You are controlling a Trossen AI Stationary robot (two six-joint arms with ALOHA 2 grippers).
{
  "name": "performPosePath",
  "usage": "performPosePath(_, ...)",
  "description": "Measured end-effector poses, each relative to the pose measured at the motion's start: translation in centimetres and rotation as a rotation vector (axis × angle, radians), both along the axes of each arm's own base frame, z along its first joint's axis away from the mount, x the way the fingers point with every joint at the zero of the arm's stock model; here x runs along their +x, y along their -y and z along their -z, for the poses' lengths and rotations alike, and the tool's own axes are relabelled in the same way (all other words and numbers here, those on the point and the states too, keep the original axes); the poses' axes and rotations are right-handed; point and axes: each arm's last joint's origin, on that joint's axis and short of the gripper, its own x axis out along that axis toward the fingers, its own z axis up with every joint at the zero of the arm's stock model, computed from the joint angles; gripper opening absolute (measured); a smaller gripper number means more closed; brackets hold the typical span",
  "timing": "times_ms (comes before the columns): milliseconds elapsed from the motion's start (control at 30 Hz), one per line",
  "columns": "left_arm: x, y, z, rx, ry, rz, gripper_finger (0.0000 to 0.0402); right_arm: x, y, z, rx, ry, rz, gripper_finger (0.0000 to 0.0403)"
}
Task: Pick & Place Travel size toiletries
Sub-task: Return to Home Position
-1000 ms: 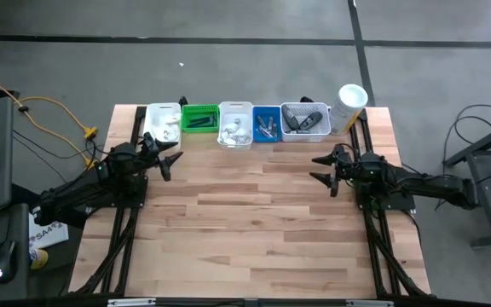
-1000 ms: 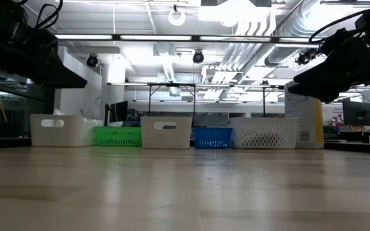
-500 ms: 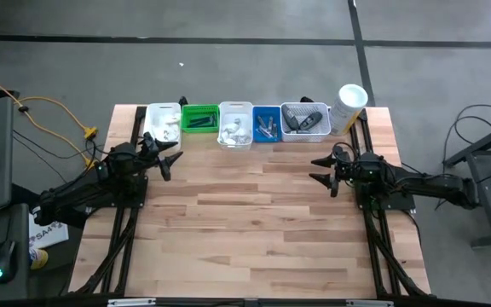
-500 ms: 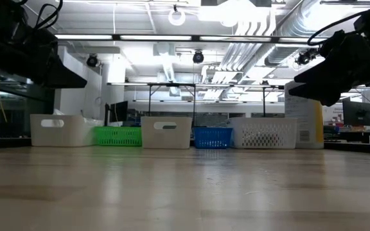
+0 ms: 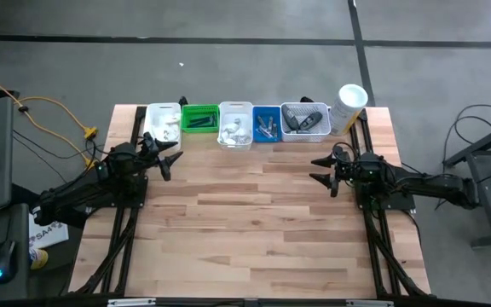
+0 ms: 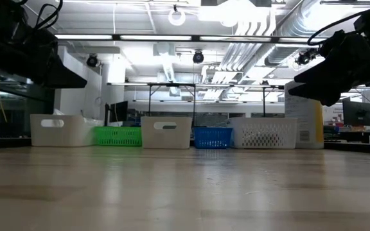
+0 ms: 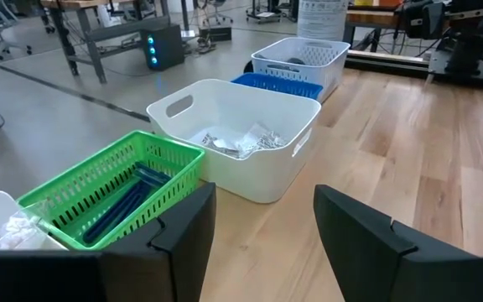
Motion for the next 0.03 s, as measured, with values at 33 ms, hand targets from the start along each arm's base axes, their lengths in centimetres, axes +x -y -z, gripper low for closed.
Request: performPosePath(33, 0.00, 0.00, 0.00, 0.000, 0.000, 0.000, 0.0203, 0.00, 0.00, 0.01, 0.000, 0.000, 0.000, 0.0260)
